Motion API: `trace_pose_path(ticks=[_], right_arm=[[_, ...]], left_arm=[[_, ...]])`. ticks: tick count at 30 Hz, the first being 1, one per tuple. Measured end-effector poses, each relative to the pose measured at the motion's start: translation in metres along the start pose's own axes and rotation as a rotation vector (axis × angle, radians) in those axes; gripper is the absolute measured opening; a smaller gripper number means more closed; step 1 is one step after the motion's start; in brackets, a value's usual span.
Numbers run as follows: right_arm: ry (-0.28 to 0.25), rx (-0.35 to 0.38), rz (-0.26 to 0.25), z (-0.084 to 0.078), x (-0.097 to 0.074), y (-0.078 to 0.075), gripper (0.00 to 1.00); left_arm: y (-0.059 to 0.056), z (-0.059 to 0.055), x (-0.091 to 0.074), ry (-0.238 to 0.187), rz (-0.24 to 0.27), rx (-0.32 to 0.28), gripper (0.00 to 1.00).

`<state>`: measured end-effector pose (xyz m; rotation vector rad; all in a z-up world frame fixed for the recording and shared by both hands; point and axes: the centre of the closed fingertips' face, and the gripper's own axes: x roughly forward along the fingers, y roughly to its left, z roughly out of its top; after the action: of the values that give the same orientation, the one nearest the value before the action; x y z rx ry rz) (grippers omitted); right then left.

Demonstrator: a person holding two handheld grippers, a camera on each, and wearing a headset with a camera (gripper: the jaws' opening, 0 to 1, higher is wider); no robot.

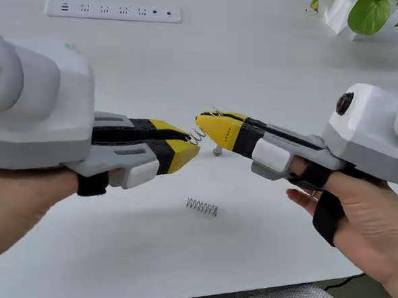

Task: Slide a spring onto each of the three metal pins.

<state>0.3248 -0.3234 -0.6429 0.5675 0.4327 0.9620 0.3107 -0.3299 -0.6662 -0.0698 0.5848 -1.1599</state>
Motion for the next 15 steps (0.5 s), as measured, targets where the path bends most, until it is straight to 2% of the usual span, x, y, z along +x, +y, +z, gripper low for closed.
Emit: trace_pose_path(ticks=[7,15], right_arm=[[0.028,-0.040,0.000,-0.0004,0.0026,0.0022,0.05],[0.078,-0.134,-0.013,-0.0046,0.0025,0.0005,0.05]], left_arm=[[0.0005,-0.0013,-0.0001,0.004,-0.005,0.009,0.06],[0.0000,-0.0042,-0.0001,0.014,-0.011,0.021,0.06]])
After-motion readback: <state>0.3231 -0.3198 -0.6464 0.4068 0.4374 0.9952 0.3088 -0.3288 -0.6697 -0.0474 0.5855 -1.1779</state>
